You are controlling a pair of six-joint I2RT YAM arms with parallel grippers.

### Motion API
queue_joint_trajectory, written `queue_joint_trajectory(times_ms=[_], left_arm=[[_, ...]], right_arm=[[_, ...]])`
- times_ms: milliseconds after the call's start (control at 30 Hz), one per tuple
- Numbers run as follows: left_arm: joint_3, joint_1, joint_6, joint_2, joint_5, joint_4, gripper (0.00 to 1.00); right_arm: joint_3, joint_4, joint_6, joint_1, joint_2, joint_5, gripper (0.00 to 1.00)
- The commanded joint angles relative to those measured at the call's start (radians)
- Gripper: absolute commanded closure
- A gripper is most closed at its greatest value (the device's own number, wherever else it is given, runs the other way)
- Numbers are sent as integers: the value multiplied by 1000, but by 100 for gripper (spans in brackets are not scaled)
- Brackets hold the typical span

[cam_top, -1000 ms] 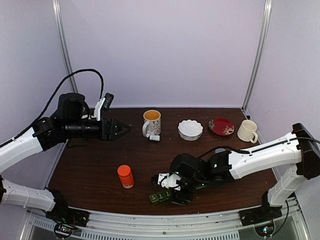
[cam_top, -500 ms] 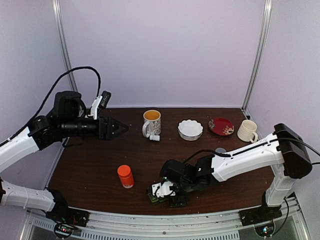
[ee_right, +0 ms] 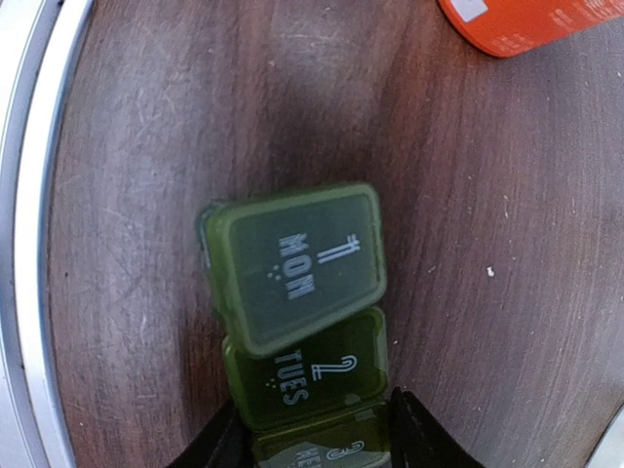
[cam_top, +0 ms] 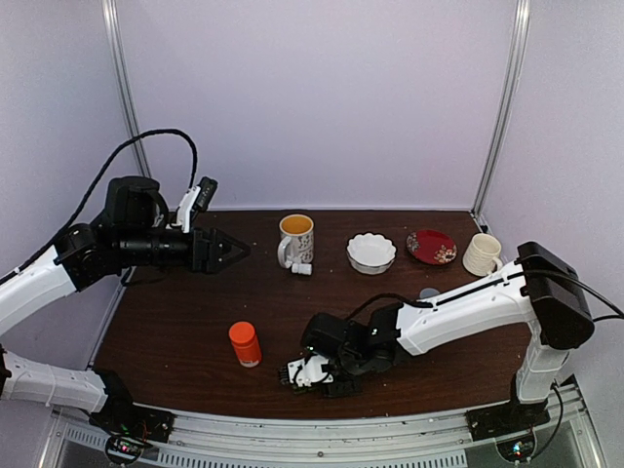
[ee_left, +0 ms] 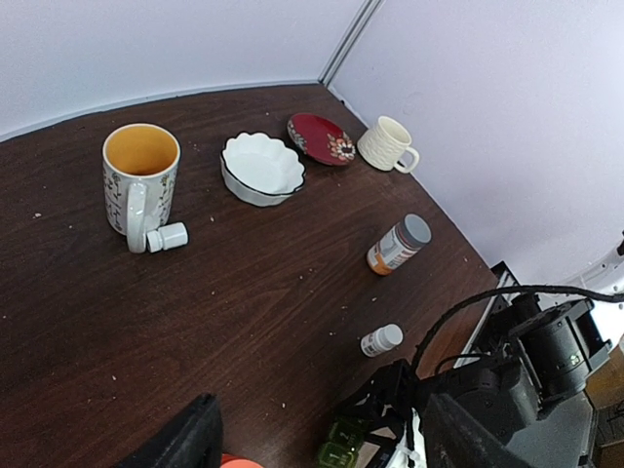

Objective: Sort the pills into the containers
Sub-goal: Pick up the pill container from the center of the board, then pass from the right arm to the left

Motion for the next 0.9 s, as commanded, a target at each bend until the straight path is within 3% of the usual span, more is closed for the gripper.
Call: queue_joint_trajectory(times_ms=[0, 133, 300, 700, 867], left_arm=[[29, 0, 17, 2, 2, 15, 26], [36, 0, 17, 16, 9, 17, 26], [48, 0, 19, 23, 13, 17, 26], [54, 0, -13, 16, 93, 135, 26], [45, 0, -45, 23, 173, 263, 24]], right_arm=[[-1, 0, 13, 5, -7, 13, 58], [-31, 40, 55, 3, -55, -23, 67], [-114, 198, 198, -45, -197, -118, 72], [-212, 662, 813, -248, -452, -368, 74], [-138, 685, 957, -257, -464, -397, 74]])
